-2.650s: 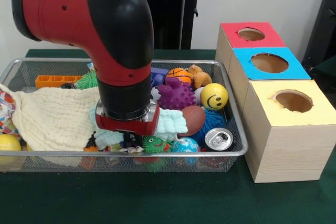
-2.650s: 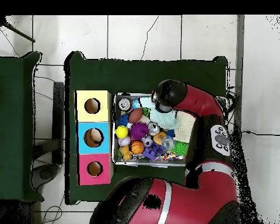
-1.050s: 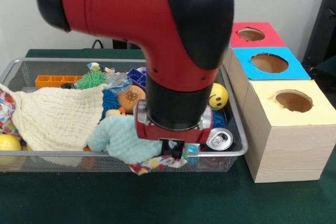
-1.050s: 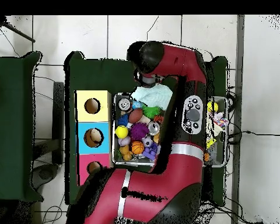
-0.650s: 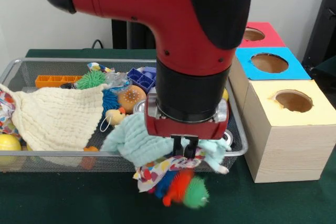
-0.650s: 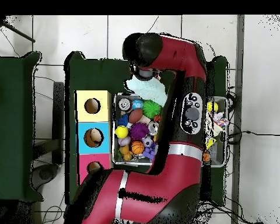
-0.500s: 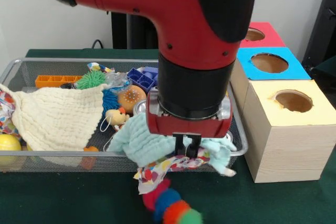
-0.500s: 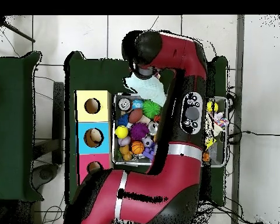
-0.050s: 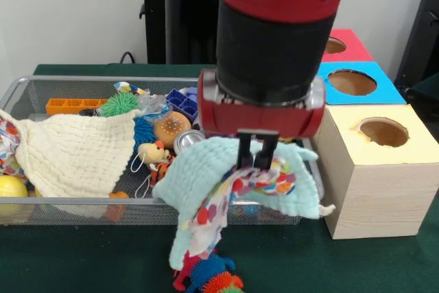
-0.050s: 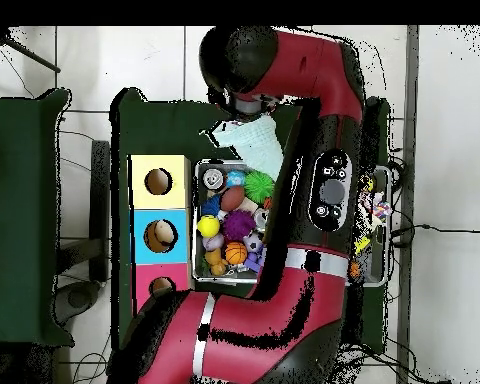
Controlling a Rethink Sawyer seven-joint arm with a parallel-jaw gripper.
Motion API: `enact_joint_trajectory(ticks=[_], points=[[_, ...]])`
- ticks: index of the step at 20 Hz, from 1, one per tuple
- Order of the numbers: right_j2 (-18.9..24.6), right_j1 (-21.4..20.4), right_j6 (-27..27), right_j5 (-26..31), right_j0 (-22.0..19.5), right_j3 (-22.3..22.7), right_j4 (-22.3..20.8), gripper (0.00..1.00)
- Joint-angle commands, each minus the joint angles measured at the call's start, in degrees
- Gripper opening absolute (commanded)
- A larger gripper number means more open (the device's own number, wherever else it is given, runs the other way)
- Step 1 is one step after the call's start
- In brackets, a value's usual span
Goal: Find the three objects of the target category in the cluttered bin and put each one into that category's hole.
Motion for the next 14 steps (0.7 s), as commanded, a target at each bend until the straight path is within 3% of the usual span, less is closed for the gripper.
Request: enact_joint_trajectory(ticks=[1,14], points=[[1.9,1.3,10.7,3.7,-0.4,-1.7,1.6,0.00],[2.6,-5.2,10.3,-8.0,-0.9,16.1,0.6,0.00]])
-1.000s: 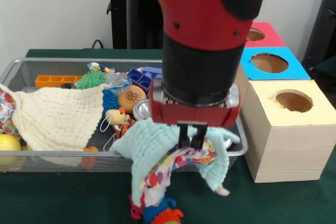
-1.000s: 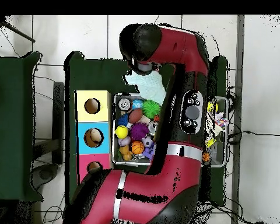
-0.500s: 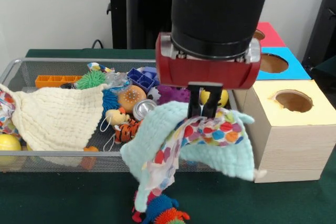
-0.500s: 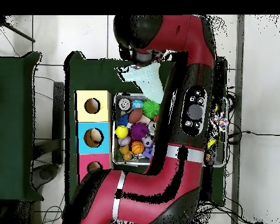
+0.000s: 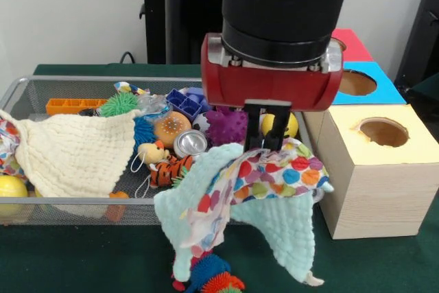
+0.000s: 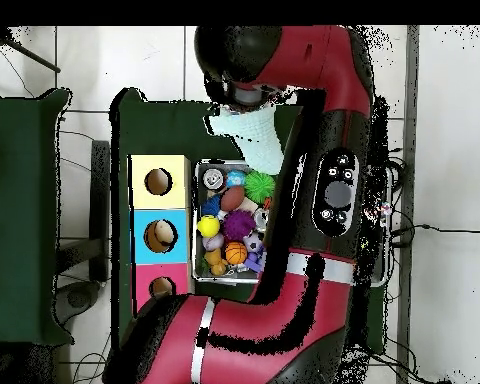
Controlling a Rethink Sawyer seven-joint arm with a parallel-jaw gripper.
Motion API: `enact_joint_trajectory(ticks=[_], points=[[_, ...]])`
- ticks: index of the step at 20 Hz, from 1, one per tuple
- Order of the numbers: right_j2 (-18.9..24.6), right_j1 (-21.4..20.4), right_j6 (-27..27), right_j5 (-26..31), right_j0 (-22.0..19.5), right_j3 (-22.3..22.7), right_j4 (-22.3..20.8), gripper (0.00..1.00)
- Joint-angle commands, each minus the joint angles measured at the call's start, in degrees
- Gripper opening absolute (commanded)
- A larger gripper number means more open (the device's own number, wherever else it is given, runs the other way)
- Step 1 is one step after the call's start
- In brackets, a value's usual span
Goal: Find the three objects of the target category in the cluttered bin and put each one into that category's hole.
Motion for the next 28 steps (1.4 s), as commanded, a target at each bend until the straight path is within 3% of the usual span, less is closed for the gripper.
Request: enact_joint_trajectory(ticks=[1,17,28], points=[[2.6,-3.7,9.8,-6.7,-1.0,17.0,-0.2,0.00],[0.3,-15.2,5.7,-10.4,-4.3,35.9,-1.3,0.00],[-0.7,-16.1,9.6,-9.2,-1.7,36.6,-1.8,0.00]])
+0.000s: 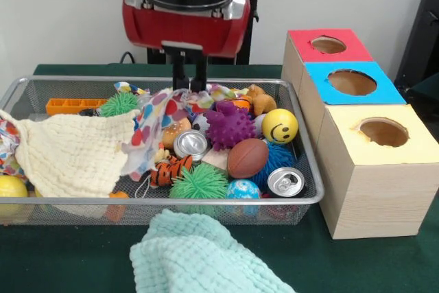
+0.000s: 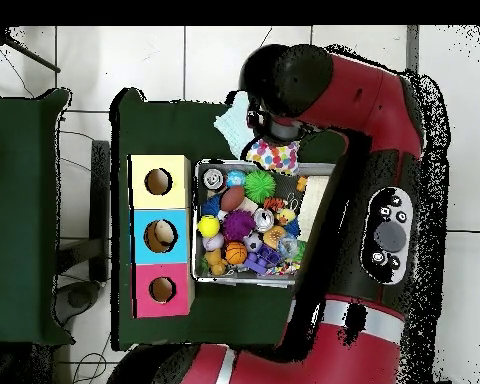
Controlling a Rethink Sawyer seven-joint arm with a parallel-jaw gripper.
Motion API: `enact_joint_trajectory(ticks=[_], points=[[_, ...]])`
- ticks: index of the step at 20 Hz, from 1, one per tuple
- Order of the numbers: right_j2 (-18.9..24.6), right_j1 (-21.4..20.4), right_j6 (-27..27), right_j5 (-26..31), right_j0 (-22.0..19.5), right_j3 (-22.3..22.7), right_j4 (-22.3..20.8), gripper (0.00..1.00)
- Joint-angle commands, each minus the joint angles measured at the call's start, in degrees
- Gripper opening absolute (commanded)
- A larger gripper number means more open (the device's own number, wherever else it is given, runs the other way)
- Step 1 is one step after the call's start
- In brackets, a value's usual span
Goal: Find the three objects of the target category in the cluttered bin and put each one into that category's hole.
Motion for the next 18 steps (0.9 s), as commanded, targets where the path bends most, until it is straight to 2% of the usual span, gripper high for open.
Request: enact_joint_trajectory(ticks=[1,8,14,18], points=[[0.7,-1.7,10.0,-1.5,1.5,10.4,-1.4,0.00],[1.1,1.0,17.4,-1.0,4.8,9.2,1.0,0.00],[1.6,1.4,19.7,-9.8,6.4,13.0,1.9,0.00],[0.3,0.8,21.6,-11.1,8.1,14.2,1.7,0.00]])
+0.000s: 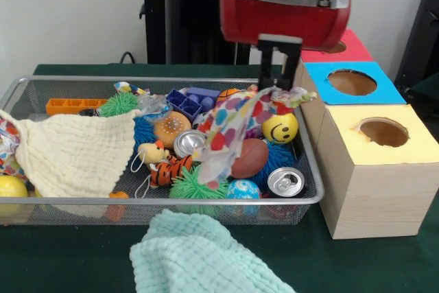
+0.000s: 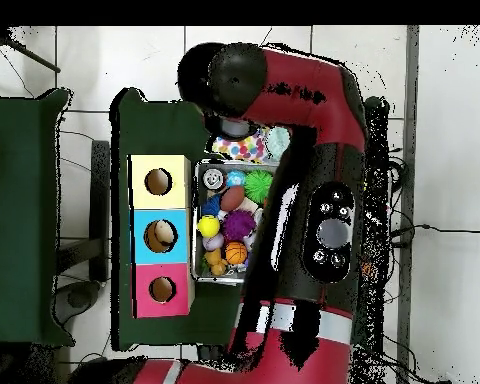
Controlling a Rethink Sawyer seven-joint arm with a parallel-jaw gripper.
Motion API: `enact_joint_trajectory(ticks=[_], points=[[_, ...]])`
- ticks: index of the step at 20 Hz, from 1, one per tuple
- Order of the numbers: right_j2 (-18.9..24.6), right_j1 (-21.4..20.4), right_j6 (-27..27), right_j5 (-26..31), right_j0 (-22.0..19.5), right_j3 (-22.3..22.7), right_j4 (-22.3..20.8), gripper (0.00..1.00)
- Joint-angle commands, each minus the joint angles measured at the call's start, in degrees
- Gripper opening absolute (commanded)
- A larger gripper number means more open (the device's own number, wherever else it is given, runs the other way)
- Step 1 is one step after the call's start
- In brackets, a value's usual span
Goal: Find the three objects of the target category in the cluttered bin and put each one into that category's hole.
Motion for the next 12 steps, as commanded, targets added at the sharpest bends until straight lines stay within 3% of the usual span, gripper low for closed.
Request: enact_joint_trajectory(ticks=[1,12], points=[[0.6,1.6,19.8,-5.5,2.1,13.5,1.0,0.00],[-0.9,-2.3,22.2,-10.9,3.8,21.8,0.9,0.00]])
